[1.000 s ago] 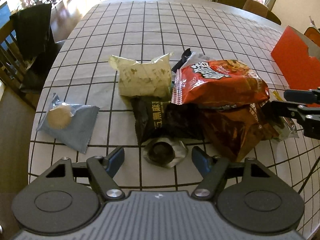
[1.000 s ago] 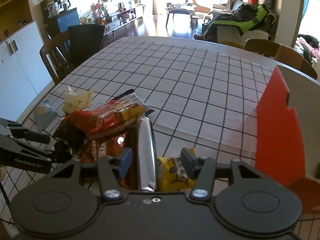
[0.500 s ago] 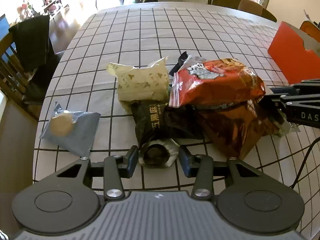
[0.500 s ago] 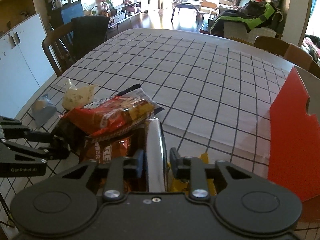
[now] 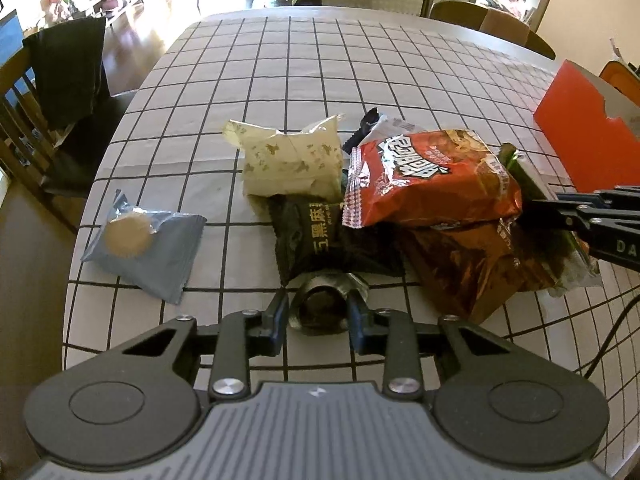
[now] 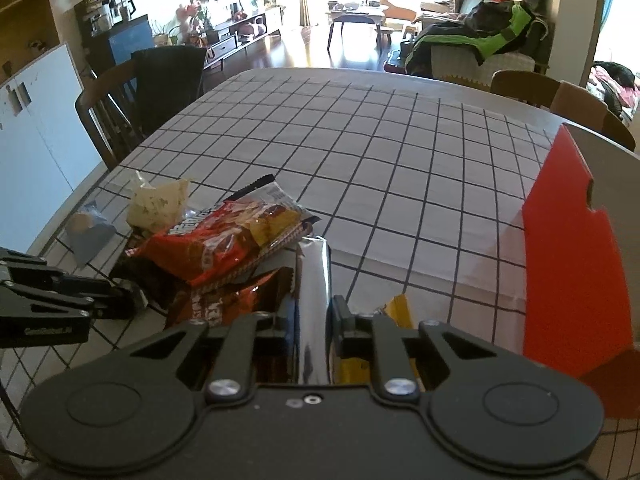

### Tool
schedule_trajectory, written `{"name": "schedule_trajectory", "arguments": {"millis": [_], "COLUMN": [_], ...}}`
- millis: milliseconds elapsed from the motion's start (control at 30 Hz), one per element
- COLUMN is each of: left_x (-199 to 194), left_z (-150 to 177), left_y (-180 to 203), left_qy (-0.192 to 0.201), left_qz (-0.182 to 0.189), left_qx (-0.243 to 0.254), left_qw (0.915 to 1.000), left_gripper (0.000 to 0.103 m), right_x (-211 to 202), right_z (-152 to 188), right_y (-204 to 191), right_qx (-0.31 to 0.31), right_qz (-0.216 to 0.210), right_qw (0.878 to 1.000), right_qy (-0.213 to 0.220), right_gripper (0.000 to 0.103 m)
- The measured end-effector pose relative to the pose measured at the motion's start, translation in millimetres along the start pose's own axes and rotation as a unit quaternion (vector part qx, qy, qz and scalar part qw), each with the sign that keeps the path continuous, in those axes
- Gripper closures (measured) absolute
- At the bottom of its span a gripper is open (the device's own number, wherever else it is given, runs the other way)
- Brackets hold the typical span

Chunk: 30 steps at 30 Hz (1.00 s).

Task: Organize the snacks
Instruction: 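Grasp the silver foil-wrapped stick with the right gripper while the left grasps the dark round snack, then carry the silver stick and dark round snack over the box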

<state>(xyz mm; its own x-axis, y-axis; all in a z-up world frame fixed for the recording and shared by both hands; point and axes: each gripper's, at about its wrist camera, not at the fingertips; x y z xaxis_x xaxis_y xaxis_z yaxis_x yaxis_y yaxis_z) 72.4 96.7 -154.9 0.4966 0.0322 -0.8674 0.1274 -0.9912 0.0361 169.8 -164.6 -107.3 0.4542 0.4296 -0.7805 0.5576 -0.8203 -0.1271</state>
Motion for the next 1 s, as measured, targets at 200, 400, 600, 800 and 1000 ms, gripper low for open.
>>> {"name": "schedule_trajectory", "arguments": {"millis": [200, 400, 600, 800, 1000], "left_x": [-11.3, -32.0, -61.2, -82.4, -94.2], "left_z": [5.5, 5.6, -4.0, -22.6, -46.7], "left_y": [1.1, 9.0, 26.4, 48.7, 78.8], "left_qy": [0.004, 0.024, 0.065, 0.090, 0.104], "left_qz": [0.008, 0.012, 0.013, 0.033, 0.062], "left_qx": [-0.001, 0.004, 0.025, 0.034, 0.051], "left_qw": [1.0000, 0.9996, 0.9975, 0.9949, 0.9914], "left_gripper": [0.073, 0.073, 0.073, 0.073, 0.073], "right_x": [-20.7, -42.5, -67.8, -93.0, -119.2], "right_z": [6.8, 11.0, 8.3, -1.5, -8.9], "right_y": [4.8, 8.9, 14.9, 33.0, 55.7], "right_qx": [0.023, 0.042, 0.053, 0.076, 0.083], "right_qz": [-0.008, -0.013, -0.006, 0.005, 0.018], "right_qw": [1.000, 0.999, 0.998, 0.995, 0.992], "right_qy": [0.008, 0.019, 0.044, 0.065, 0.089], "right_gripper": [0.085, 0.085, 0.085, 0.085, 0.085]}}
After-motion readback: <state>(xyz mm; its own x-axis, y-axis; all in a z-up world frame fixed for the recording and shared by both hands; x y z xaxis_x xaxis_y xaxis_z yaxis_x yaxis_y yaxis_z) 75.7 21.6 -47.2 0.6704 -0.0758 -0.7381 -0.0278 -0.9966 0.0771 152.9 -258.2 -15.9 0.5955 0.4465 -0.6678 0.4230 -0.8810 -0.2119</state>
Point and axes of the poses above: each gripper's, at about its wrist camera, not at the fingertips, and x roughly the way its jaws point, y to its right, z to its underside, and after that the axes turned 5 degrees about x, right-handed
